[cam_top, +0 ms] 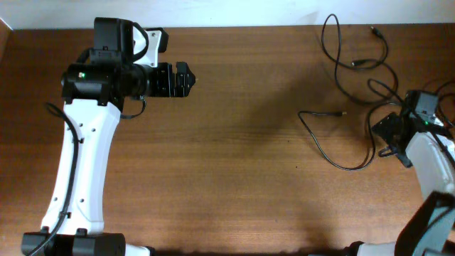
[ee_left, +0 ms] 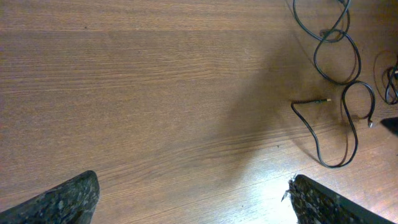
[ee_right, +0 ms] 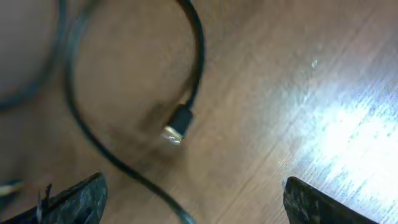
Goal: Untangle cables
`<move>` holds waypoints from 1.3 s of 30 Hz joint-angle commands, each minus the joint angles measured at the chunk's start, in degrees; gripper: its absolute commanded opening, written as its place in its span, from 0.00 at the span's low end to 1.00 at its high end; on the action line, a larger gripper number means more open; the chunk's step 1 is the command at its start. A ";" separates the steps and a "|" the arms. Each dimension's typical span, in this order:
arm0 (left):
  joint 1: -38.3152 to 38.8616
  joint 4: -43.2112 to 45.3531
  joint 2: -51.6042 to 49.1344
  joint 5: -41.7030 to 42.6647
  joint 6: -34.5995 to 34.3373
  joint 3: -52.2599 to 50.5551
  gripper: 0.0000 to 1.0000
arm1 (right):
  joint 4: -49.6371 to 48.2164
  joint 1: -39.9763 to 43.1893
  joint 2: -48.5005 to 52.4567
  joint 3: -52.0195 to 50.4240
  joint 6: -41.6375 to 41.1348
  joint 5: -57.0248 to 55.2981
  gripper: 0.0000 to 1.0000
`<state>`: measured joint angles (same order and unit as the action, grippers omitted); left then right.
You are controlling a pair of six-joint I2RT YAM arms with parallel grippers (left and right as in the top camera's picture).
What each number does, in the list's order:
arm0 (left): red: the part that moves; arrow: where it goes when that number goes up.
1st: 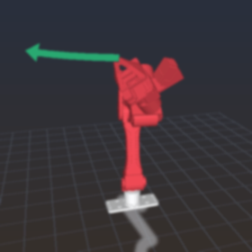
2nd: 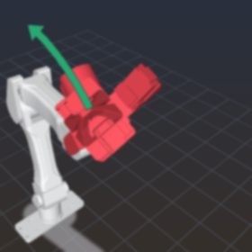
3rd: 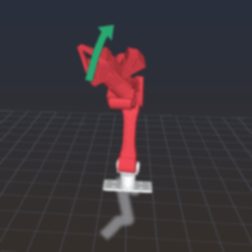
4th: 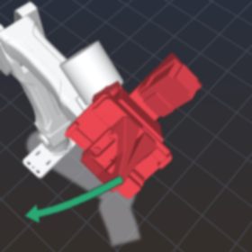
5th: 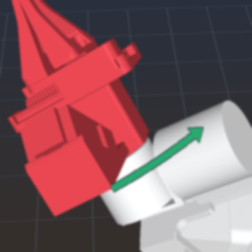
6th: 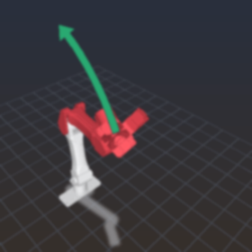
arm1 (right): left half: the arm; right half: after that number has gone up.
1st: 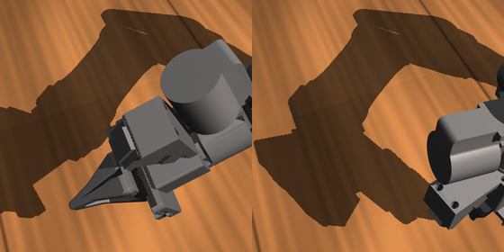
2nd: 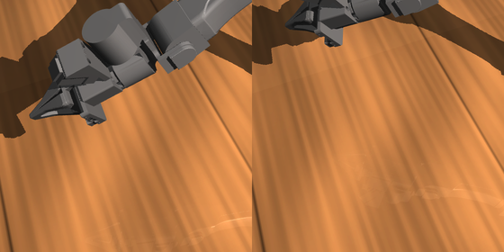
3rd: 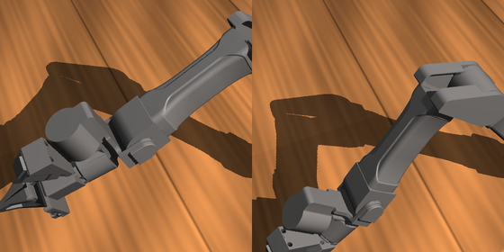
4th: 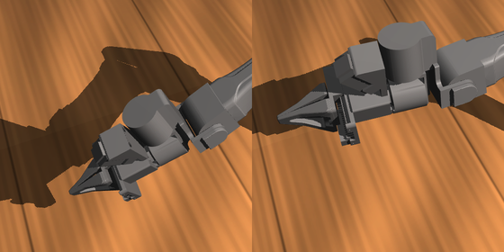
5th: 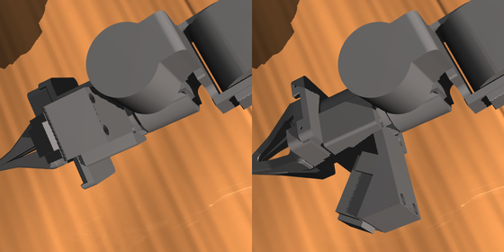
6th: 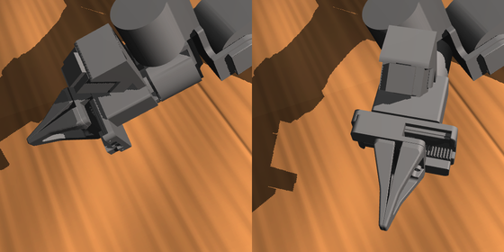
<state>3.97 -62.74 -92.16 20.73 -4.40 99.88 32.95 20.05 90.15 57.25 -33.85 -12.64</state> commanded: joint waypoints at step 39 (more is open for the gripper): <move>0.00 0.11 -0.42 -0.13 -0.74 0.52 0.99 | 3.69 1.03 -23.10 6.62 13.90 5.35 0.04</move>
<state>3.97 -62.76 -92.25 20.73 -4.40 99.88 36.29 21.17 67.26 62.92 -20.56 -5.65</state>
